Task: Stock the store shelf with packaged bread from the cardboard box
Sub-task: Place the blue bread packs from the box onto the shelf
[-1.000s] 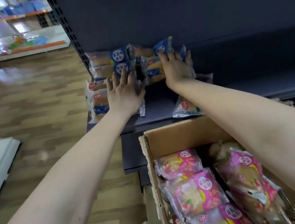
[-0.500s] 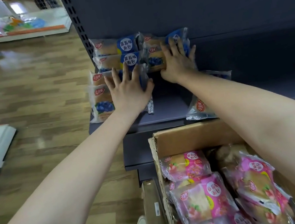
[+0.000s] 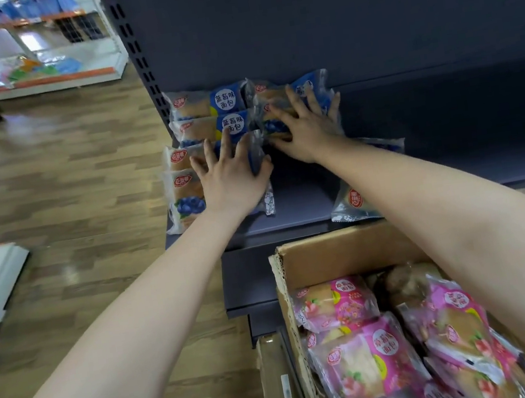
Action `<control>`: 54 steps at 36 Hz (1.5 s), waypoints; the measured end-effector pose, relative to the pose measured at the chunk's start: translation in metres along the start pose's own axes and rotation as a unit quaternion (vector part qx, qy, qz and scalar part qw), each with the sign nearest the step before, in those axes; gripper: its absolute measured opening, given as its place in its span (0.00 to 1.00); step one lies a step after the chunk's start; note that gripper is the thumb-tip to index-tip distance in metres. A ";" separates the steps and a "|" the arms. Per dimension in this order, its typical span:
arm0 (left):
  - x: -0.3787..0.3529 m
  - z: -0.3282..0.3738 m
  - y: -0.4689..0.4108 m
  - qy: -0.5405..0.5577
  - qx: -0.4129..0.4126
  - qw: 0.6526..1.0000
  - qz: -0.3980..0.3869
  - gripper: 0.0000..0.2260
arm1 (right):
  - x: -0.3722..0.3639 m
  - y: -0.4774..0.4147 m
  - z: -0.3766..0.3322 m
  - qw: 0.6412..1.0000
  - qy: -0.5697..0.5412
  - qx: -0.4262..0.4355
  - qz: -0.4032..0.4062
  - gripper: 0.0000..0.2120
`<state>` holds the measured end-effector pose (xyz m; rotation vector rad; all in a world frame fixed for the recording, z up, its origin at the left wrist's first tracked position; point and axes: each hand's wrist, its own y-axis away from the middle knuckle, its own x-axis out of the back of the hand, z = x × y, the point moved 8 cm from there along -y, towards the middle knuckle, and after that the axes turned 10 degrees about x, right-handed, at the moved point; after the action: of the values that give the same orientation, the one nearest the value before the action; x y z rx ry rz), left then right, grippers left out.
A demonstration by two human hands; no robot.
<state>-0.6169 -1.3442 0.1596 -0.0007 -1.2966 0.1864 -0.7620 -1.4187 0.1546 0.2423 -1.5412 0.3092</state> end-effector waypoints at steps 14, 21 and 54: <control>0.034 0.043 0.061 -0.027 -0.053 0.997 0.051 0.26 | 0.052 0.083 0.039 0.994 -0.046 -0.086 0.045 0.27; 0.022 0.093 0.101 0.019 -0.078 0.996 0.027 0.25 | 0.076 0.144 0.051 0.993 -0.031 -0.074 0.091 0.23; -0.016 0.167 0.119 -0.007 -0.214 0.966 -0.142 0.42 | 0.033 0.232 0.069 0.996 0.063 0.058 -0.034 0.45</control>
<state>-0.7972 -1.2460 0.1779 -0.1815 -1.3143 -0.3424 -0.9066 -1.2230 0.1795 0.3594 -1.3895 0.3546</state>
